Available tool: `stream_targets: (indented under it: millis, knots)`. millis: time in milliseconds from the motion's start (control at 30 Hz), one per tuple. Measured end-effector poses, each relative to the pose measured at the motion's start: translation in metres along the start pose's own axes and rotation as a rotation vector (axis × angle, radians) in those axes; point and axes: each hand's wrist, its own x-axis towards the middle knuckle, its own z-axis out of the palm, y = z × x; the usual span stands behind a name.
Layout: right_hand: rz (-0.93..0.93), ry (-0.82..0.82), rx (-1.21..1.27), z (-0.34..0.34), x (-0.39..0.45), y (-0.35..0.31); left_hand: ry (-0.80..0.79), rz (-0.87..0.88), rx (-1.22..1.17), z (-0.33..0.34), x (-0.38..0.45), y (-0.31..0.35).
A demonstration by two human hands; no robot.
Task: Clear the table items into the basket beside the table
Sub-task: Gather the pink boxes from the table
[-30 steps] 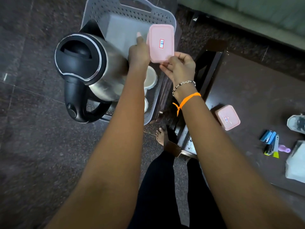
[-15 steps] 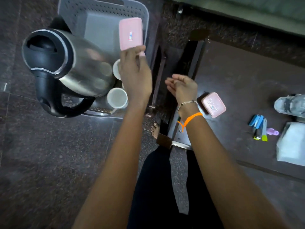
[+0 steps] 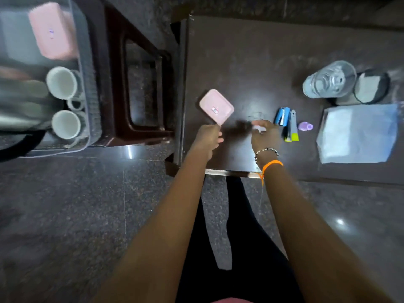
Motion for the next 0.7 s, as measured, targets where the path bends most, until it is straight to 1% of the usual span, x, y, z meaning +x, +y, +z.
stream_targets:
  millis: [67,133,200,333,467,567,700]
  knots:
    - [-0.1,0.022,-0.24,-0.014,0.016,0.01,0.064,-0.022,-0.054,0.014,0.019,0.001]
    - [-0.153,-0.006,-0.426,-0.024,0.034,0.018,0.13,-0.026,-0.113,0.026,0.033,0.006]
    - [-0.161,-0.05,-0.547,-0.032,0.051,0.023,0.163,-0.03,-0.119,0.034,0.044,0.008]
    - [-0.154,-0.133,-0.753,-0.039,0.071,0.023,0.242,-0.019,-0.054,0.038,0.057,0.004]
    - [-0.174,-0.135,-0.841,-0.037,0.079,0.02,0.214,0.0,-0.023,0.036,0.065,0.0]
    - [-0.172,-0.109,-0.831,-0.032,0.081,0.018,0.231,0.041,-0.015,0.032,0.07,0.0]
    - [-0.228,-0.064,-0.775,-0.019,0.078,0.01,0.245,0.097,0.026,0.025,0.069,-0.001]
